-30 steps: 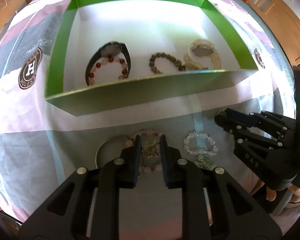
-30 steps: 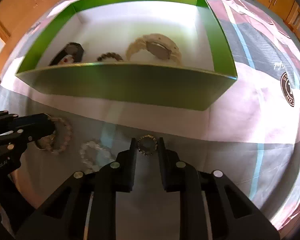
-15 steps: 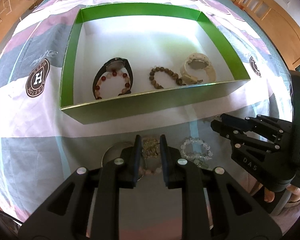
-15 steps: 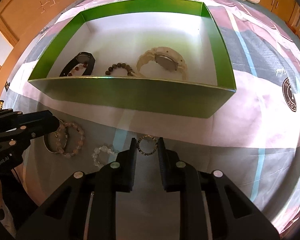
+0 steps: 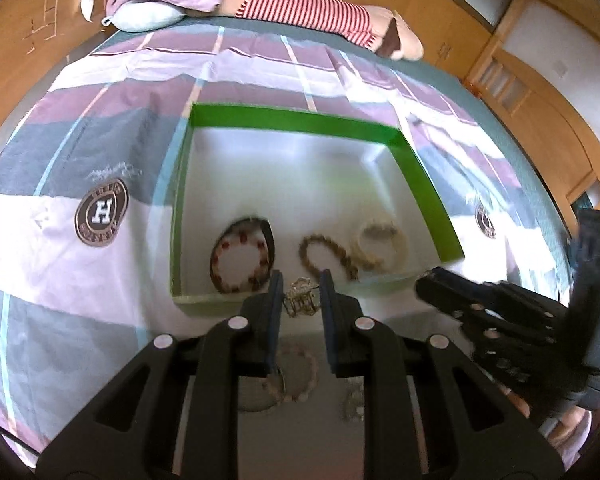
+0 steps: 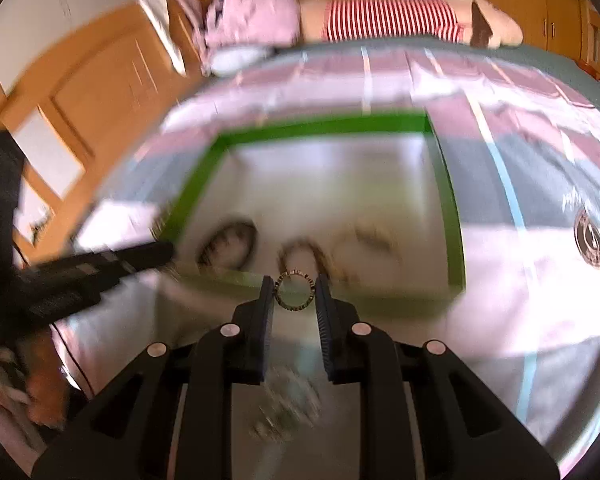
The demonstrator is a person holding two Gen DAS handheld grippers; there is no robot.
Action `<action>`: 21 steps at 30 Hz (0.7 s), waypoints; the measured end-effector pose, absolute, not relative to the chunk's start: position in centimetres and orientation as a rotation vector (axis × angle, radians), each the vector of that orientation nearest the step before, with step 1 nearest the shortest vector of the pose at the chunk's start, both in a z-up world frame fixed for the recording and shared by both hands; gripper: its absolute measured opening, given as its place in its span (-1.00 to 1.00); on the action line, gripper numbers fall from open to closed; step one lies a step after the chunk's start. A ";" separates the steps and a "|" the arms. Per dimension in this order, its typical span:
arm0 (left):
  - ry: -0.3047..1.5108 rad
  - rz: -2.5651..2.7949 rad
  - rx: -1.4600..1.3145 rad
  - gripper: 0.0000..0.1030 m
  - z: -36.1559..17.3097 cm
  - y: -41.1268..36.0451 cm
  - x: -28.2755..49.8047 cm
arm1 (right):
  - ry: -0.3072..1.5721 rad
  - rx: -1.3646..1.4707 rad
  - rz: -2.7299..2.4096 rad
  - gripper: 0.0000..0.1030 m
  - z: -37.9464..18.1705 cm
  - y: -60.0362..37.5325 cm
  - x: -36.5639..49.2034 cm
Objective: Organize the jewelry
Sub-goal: 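Lower the gold chain bracelet into the box with the left tool while the right tool drops the ring in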
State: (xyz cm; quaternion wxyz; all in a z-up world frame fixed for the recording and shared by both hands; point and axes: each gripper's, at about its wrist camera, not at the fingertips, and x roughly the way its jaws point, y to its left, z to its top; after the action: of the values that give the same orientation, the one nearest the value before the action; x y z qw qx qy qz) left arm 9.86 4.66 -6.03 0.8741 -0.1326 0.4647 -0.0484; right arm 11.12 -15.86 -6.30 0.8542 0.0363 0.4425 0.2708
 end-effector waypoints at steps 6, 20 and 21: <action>1.007 -0.035 -0.322 -0.65 -7.7 6.1 12.1 | 0.964 0.043 0.491 -0.59 -7.3 -14.3 14.5; 1.036 0.005 -0.352 -0.64 -9.4 7.2 12.7 | 0.989 0.068 0.459 -0.34 -8.5 -15.0 14.4; 1.030 0.002 -0.354 -0.61 -9.2 7.3 12.6 | 0.978 0.075 0.466 -0.34 -8.1 -15.2 14.2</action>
State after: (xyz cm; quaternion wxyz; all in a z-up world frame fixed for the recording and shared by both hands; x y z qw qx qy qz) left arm 12.61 7.28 -9.16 0.8554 -0.1684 0.4898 0.0008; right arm 14.23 -15.19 -8.14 0.8562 0.0359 0.4654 0.2217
